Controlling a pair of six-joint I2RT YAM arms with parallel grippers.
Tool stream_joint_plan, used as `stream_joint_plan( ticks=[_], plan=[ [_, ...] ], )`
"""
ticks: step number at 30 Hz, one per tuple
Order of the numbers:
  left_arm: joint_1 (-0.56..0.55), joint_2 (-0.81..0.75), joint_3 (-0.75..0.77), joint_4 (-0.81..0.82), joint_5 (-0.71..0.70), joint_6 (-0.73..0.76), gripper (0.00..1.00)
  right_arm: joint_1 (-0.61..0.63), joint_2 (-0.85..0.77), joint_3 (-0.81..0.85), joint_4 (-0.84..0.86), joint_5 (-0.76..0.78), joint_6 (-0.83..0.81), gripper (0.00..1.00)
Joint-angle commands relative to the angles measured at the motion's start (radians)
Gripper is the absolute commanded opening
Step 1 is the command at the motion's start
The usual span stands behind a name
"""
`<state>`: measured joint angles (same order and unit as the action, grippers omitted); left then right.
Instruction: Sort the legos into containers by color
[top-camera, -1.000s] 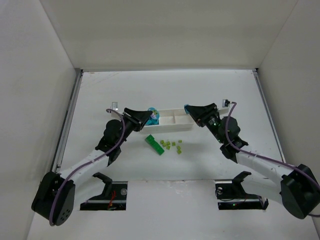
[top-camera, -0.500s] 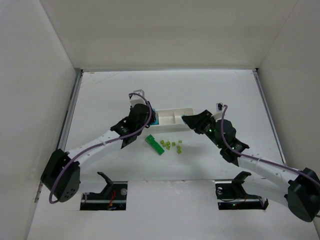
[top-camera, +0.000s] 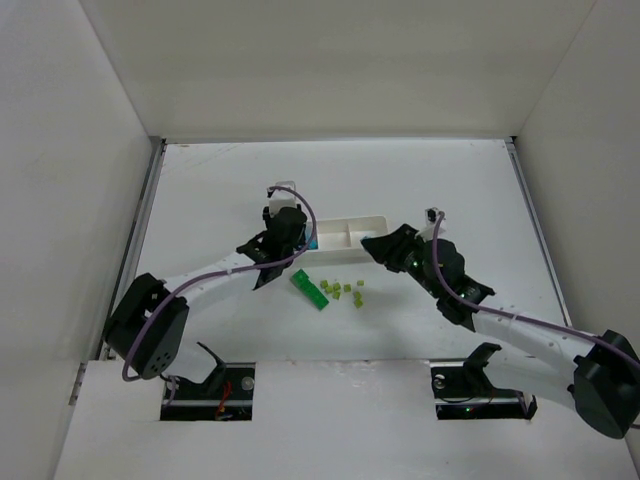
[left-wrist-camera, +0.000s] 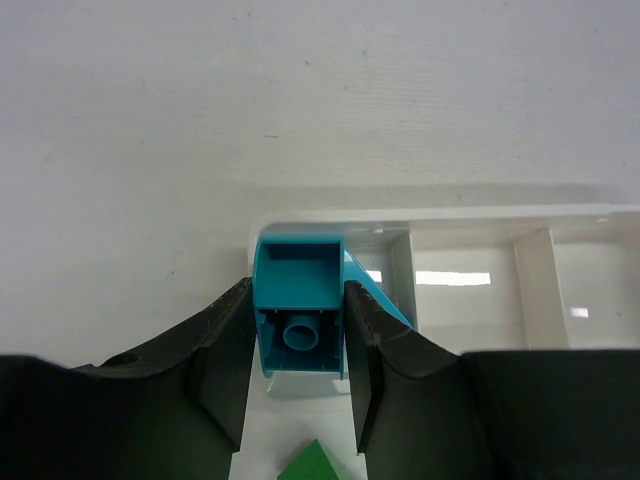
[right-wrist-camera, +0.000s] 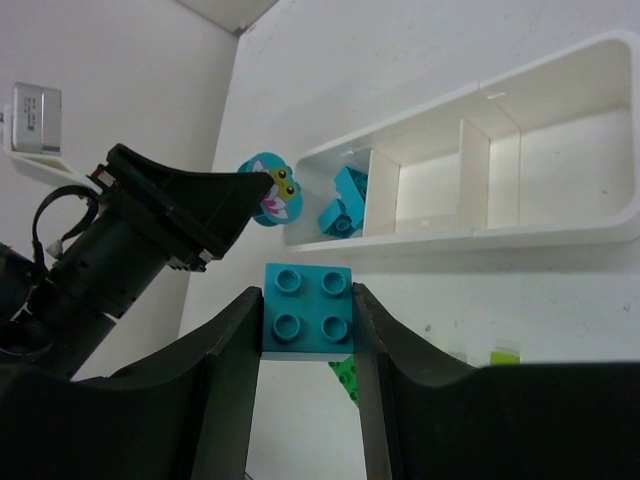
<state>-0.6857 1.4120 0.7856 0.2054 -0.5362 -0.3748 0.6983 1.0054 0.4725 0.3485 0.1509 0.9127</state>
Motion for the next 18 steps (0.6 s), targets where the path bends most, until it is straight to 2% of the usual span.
stream_joint_plan(
  ticks=[1,5,8,13,18],
  plan=[
    [0.004,0.027,0.032,0.063,-0.025,0.039,0.2,0.019,0.021,0.057,0.03,0.016,-0.018,0.35],
    [0.001,0.044,0.029,0.066,-0.022,0.04,0.23,0.022,0.025,0.064,0.03,0.016,-0.02,0.35],
    [-0.001,0.044,0.024,0.061,-0.03,0.037,0.33,0.02,0.038,0.074,0.03,0.013,-0.02,0.35],
    [0.002,0.022,0.011,0.06,-0.03,0.03,0.42,0.022,0.081,0.115,0.03,0.016,-0.04,0.35],
    [0.012,0.008,-0.003,0.057,-0.031,0.027,0.43,0.03,0.137,0.153,0.05,0.018,-0.044,0.35]
  ],
)
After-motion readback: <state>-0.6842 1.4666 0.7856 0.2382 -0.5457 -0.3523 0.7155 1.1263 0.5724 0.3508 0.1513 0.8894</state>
